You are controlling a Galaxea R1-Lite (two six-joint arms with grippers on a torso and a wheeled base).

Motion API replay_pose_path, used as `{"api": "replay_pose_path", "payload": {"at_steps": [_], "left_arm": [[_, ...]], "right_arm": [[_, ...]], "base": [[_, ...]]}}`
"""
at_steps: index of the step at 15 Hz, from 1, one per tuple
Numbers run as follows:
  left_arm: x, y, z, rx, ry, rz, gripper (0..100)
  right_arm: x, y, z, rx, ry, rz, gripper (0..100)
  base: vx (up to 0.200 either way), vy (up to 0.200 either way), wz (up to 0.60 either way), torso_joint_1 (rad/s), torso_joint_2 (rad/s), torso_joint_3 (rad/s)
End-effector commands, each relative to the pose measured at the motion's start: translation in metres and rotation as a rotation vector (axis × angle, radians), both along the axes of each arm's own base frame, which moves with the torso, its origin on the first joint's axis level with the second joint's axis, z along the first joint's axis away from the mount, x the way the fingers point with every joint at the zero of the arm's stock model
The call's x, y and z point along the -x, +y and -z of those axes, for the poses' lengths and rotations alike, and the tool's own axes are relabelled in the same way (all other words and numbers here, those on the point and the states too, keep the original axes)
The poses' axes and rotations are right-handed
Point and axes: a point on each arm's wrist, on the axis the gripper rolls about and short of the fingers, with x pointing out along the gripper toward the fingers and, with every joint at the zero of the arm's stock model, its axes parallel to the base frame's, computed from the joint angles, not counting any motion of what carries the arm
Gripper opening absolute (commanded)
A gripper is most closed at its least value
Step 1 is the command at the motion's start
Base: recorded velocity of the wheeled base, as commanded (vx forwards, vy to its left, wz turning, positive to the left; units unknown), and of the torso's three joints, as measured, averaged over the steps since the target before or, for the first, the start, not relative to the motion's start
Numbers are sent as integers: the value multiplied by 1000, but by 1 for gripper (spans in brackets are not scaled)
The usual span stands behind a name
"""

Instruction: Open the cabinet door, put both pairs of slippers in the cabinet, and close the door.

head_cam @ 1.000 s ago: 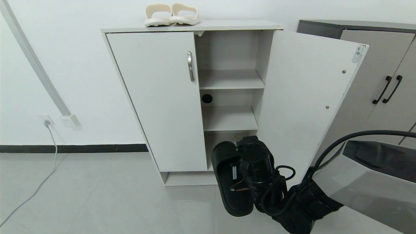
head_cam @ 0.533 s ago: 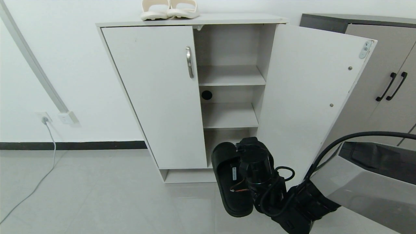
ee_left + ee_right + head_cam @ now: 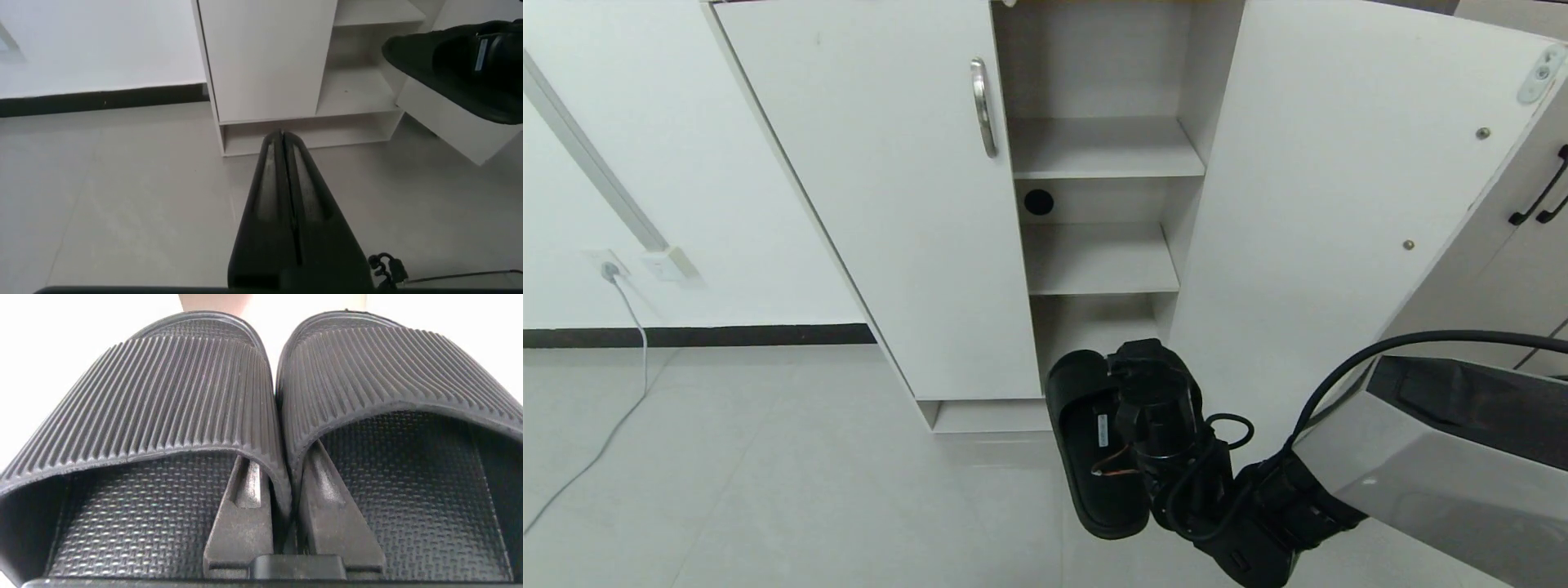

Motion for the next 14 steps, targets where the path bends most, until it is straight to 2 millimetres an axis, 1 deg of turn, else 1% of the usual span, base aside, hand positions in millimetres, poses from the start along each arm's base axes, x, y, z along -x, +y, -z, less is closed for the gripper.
{"api": "replay_pose_path", "payload": {"at_steps": [1, 4, 6, 8, 10, 14], "left_arm": [[0, 0, 0, 0, 2, 0, 0], [0, 0, 0, 0, 2, 1, 0], [0, 0, 0, 0, 2, 0, 0], [0, 0, 0, 2, 2, 0, 0], [0, 0, 0, 2, 2, 0, 0], [0, 0, 0, 2, 2, 0, 0]], "right_arm": [[2, 1, -1, 0, -8, -2, 0], [5, -3, -15, 8, -180, 20, 0], [7, -3, -23, -6, -250, 18, 0], [7, -4, -27, -7, -267, 24, 0], [2, -10, -29, 18, -274, 46, 0], [-6, -22, -39, 24, -292, 81, 0]], "base": [[0, 0, 0, 2, 2, -188], [0, 0, 0, 1, 5, -198], [0, 0, 0, 10, 0, -200], [0, 0, 0, 2, 2, -161], [0, 0, 0, 0, 0, 0], [0, 0, 0, 0, 0, 0]]}}
